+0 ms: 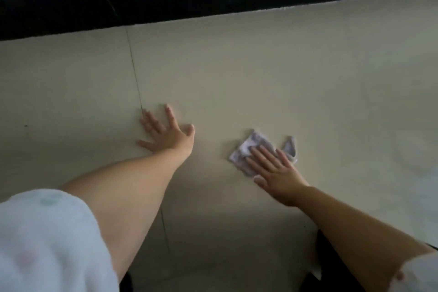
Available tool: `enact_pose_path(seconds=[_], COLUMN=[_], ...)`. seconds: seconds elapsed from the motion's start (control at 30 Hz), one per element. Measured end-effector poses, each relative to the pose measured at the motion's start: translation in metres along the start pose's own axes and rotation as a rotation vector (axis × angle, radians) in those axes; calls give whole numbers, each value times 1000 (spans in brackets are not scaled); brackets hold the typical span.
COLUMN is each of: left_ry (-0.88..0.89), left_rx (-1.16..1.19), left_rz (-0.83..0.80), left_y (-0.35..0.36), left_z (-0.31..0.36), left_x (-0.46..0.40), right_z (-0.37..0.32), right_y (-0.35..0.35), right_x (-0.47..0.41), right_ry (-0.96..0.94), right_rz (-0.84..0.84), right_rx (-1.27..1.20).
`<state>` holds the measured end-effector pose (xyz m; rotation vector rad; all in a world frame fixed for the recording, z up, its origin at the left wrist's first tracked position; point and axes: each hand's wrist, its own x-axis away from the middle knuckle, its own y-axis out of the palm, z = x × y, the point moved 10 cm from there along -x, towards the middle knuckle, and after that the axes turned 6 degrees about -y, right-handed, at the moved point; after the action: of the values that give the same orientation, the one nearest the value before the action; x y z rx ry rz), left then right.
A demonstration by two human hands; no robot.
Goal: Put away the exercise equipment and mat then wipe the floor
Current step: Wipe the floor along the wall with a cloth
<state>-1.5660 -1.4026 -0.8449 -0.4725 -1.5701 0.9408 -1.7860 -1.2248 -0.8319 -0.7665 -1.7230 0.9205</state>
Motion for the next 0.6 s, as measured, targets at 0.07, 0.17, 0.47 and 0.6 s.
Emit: enact_pose_path(seconds=[0.07, 0.17, 0.47, 0.6], left_ry=[-17, -55, -184, -259], left_rx=[-27, -1, 204, 342], left_rz=[4, -28, 207, 216], left_y=[-1, -12, 17, 58], left_z=[1, 2, 33, 50], left_x=[0, 0, 58, 84], right_z=[123, 238, 34, 31], right_y=[-17, -45, -117, -98], right_x=[20, 42, -175, -153], right_ry=[466, 1120, -254, -471], right_rz=[25, 167, -274, -114], right_rx=[-210, -600, 65, 125])
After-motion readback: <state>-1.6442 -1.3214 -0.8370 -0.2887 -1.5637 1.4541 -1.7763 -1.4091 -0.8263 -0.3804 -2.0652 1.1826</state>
